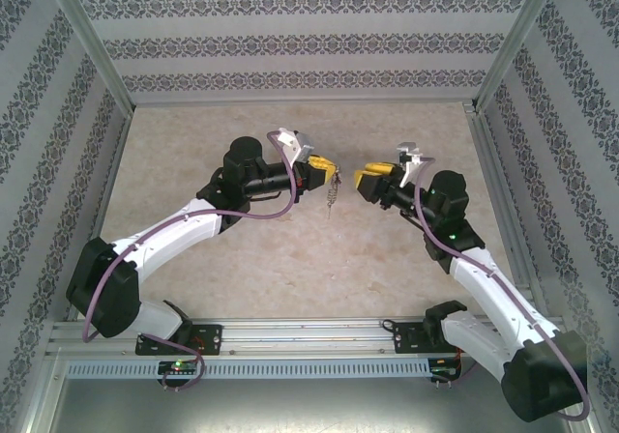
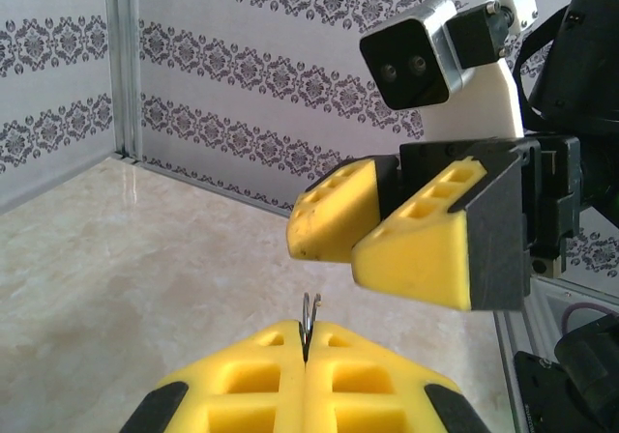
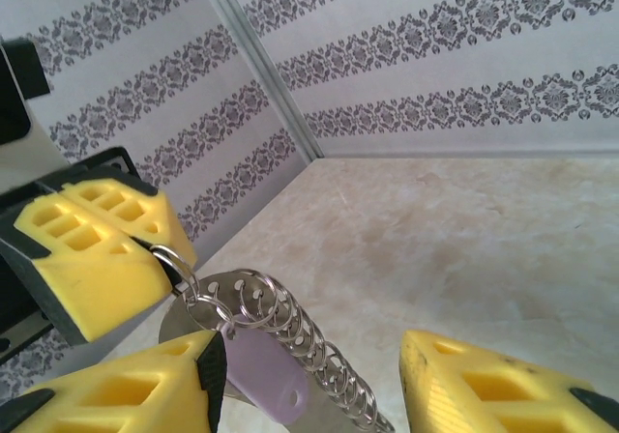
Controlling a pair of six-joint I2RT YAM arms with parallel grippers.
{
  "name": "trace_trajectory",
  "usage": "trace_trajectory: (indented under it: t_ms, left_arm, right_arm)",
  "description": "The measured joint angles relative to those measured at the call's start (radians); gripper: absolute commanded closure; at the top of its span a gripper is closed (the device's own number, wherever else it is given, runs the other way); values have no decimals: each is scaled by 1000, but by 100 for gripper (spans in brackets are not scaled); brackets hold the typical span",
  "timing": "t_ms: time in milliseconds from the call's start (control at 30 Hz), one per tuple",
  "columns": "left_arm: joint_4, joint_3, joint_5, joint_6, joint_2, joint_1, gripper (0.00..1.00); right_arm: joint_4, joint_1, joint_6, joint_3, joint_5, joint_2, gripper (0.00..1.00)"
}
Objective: Put the keys on the keyring
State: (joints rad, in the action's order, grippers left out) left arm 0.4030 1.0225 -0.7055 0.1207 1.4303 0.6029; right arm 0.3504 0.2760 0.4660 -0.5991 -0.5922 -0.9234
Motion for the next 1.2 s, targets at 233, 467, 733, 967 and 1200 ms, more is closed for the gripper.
trace_trajectory:
  t_ms: [233,467,733,967,1200]
  left_arm:
    - [49,-17,-8,40,1,0,100]
    - [193,-45,-48,154,34,-12,100]
    - [368,-71,-95,331,113,-69,100]
    - [509,-71,-116,459,150,-84,100]
    - [604,-71,-133,556,202,-95,100]
  right_arm:
    - [29,-5,36,-2,-53,-14,49]
    - [85,-6,60,-22,-116,-61,49]
    - [171,-6,98,-63,-155,-120,47]
    - [242,-6,139,-93,-186,-203,46]
    - [346,-6,208,-110,-218,-282,49]
